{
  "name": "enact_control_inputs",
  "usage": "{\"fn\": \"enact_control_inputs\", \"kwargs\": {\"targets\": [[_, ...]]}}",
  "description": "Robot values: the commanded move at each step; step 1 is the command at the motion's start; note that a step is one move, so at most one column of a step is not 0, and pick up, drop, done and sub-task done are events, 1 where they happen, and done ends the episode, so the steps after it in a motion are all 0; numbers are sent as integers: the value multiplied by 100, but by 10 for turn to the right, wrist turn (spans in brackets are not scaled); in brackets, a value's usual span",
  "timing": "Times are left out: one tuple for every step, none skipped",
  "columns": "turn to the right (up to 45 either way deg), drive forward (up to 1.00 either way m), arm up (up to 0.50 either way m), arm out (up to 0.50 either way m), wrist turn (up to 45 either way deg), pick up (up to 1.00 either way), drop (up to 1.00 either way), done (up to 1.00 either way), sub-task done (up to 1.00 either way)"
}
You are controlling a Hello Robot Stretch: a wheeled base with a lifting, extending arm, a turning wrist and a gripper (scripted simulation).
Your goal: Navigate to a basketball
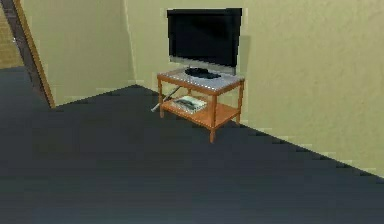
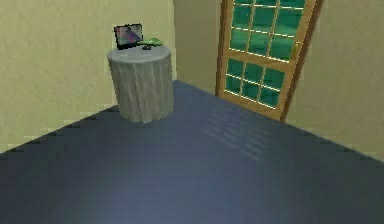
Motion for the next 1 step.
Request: {"fn": "enact_control_inputs", "kwargs": {"targets": [[-450, 0, 0, 0, 0, 0, 0, 0, 0]]}}
